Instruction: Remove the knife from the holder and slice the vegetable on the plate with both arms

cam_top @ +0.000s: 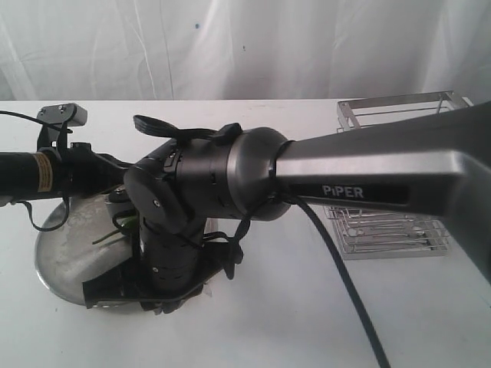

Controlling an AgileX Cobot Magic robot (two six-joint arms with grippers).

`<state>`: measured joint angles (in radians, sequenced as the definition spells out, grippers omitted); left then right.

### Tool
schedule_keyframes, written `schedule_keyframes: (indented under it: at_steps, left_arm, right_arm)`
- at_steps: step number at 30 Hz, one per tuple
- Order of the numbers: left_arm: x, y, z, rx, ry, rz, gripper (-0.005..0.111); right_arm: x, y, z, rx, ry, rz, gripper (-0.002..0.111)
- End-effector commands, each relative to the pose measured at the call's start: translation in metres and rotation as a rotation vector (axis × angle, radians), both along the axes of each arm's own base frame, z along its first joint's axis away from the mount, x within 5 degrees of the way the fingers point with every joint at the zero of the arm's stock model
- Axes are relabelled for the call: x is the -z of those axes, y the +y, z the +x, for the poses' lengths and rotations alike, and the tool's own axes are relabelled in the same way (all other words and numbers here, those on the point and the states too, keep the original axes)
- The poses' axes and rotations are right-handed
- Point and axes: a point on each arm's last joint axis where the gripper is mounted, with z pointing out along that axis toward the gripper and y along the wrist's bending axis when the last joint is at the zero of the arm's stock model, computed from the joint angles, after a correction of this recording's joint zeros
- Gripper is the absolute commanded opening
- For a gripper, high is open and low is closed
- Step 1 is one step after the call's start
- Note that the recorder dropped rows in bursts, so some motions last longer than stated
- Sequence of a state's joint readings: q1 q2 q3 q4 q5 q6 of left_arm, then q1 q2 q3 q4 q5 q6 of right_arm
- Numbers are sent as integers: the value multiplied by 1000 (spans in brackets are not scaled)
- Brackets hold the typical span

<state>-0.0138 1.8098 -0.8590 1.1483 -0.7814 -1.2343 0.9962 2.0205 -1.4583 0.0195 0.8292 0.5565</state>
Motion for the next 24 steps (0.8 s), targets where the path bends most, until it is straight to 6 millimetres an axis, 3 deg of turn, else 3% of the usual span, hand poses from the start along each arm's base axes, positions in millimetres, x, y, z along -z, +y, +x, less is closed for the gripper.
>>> schedule_keyframes:
  at_steps: [1,24]
  left_arm:
    - [-2,0,0,13,-19,18,0]
    - [0,4,1,-25,-2,40,0]
  right_arm:
    - [-4,1,1,3,-14,16,0]
    - [-4,2,0,-14,3,29,0]
